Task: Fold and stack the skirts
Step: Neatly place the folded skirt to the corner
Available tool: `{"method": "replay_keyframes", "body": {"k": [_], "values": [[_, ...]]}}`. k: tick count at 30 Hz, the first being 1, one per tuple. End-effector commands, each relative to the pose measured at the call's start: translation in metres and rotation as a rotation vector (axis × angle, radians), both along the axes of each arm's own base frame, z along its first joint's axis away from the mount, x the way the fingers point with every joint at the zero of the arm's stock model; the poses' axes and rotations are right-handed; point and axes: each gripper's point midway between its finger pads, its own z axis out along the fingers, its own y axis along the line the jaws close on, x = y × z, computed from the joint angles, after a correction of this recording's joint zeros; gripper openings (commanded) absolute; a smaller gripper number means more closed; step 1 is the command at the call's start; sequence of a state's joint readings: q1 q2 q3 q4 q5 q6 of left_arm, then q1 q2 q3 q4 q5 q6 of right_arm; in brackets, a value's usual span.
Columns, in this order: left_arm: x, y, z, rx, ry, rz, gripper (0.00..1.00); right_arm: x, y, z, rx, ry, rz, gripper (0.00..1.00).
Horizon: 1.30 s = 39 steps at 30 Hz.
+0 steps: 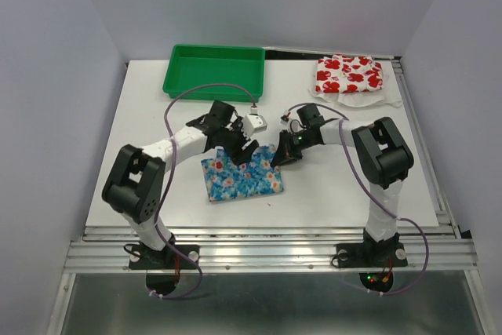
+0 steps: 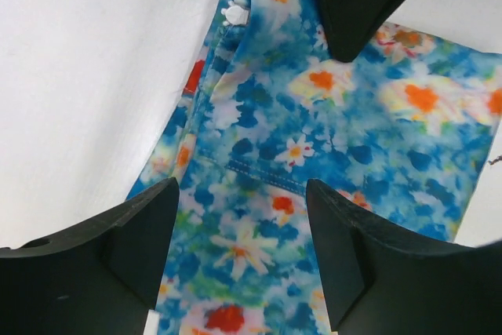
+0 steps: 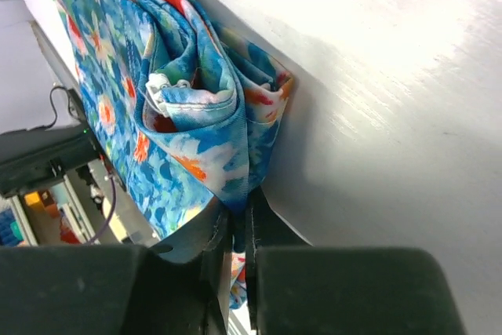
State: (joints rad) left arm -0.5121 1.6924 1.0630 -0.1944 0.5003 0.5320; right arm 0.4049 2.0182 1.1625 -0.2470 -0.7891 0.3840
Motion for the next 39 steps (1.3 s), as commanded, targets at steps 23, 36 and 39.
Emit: {"method": "replay_keyframes", "body": {"k": [23, 36, 39], "values": [[0.058, 0.007, 0.091, -0.211, -0.205, -0.018, 0.93, 0.051, -0.032, 0.066, -0.23, -0.705, 0.173, 0.01], [0.055, -0.015, 0.099, -0.297, -0.305, -0.226, 0.99, 0.029, -0.041, 0.08, -0.25, -0.946, 0.415, 0.01], [0.054, -0.022, 0.093, -0.313, -0.342, -0.326, 0.99, 0.029, -0.039, 0.078, -0.237, -0.965, 0.448, 0.01]]}}
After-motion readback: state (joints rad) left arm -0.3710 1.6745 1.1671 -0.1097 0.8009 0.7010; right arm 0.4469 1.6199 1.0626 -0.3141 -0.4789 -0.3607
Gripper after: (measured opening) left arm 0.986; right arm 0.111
